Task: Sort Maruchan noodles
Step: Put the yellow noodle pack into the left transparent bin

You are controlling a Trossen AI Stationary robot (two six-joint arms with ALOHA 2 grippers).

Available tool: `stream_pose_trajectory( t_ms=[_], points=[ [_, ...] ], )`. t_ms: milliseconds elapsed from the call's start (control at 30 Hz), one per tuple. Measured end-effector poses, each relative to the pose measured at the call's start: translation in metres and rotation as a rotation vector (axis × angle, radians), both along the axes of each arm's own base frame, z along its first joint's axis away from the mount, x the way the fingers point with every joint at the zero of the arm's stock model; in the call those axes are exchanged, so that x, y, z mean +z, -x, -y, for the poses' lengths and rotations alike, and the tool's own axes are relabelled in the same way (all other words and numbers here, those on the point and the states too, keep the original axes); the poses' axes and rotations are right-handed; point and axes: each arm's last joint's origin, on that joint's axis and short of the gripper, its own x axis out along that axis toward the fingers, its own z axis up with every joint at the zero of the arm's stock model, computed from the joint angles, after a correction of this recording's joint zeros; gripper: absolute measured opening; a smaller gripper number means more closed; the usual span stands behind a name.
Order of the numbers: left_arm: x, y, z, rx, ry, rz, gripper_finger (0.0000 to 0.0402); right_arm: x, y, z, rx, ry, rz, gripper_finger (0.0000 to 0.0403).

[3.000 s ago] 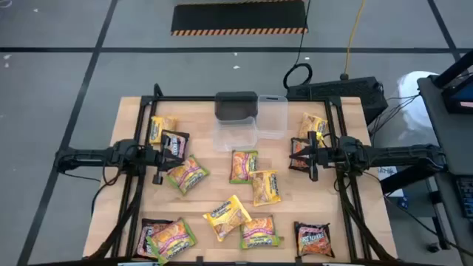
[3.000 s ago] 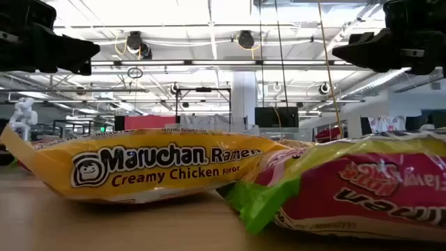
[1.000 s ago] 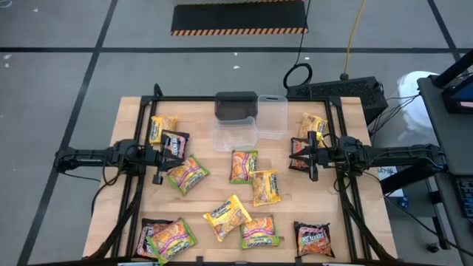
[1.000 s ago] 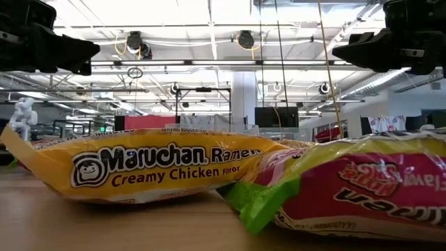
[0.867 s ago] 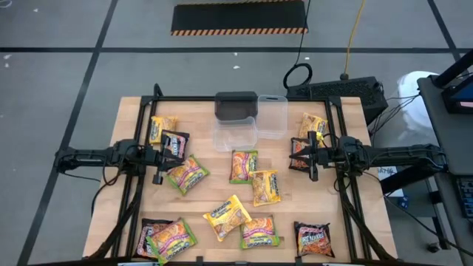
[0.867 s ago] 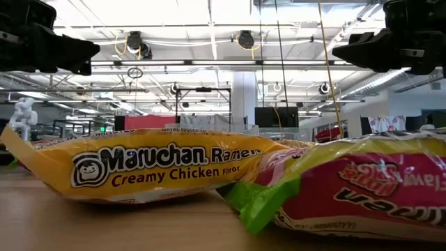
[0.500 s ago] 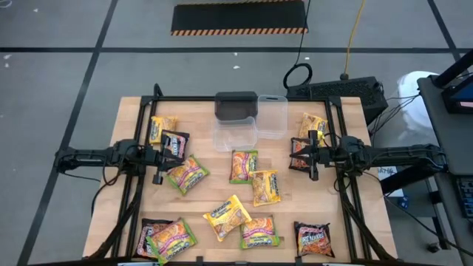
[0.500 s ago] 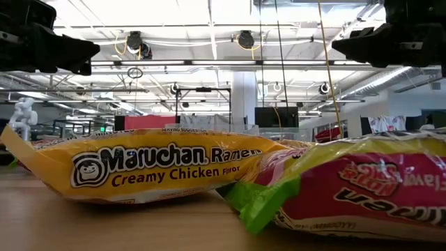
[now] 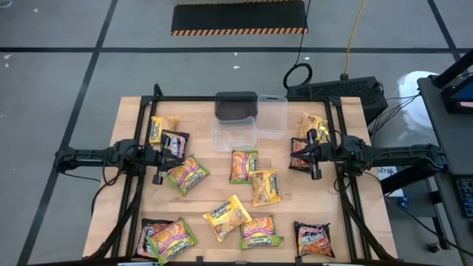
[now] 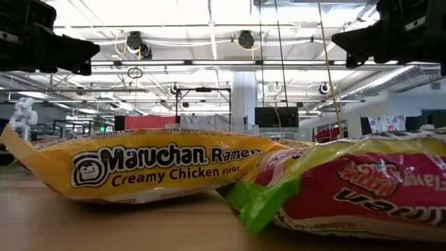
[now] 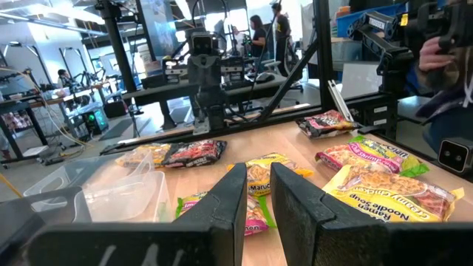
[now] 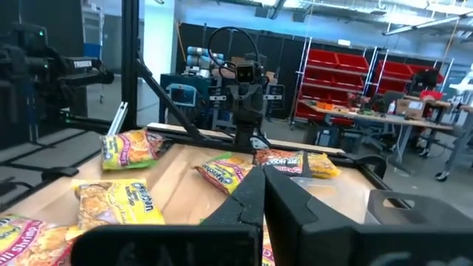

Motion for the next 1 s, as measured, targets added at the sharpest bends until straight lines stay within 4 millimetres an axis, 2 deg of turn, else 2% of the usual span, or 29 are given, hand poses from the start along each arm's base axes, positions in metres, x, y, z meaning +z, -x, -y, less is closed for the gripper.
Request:
stream_pose_trajectory(
  t_ms=[167,367,667,800,1000],
  points=[
    [0.0,0.0,0.0,0.0,0.0,0.0,0.007,0.005,-0.003,0.0,-0.001,-0.019,-0.022,0.0],
    [0.0,0.0,0.0,0.0,0.0,0.0,0.007,0.045,-0.022,0.002,-0.029,-0.028,-0.129,0.0],
    [0.0,0.0,0.0,0.0,0.0,0.0,0.007,0.089,-0.053,0.005,-0.002,0.147,-0.426,0.0],
    [0.0,0.0,0.0,0.0,0.0,0.0,0.007,0.092,-0.057,0.005,0.016,0.167,-0.559,0.0],
    [0.0,0.0,0.0,0.0,0.0,0.0,0.007,0.088,-0.061,0.005,0.026,0.186,-0.596,0.0]
  ],
)
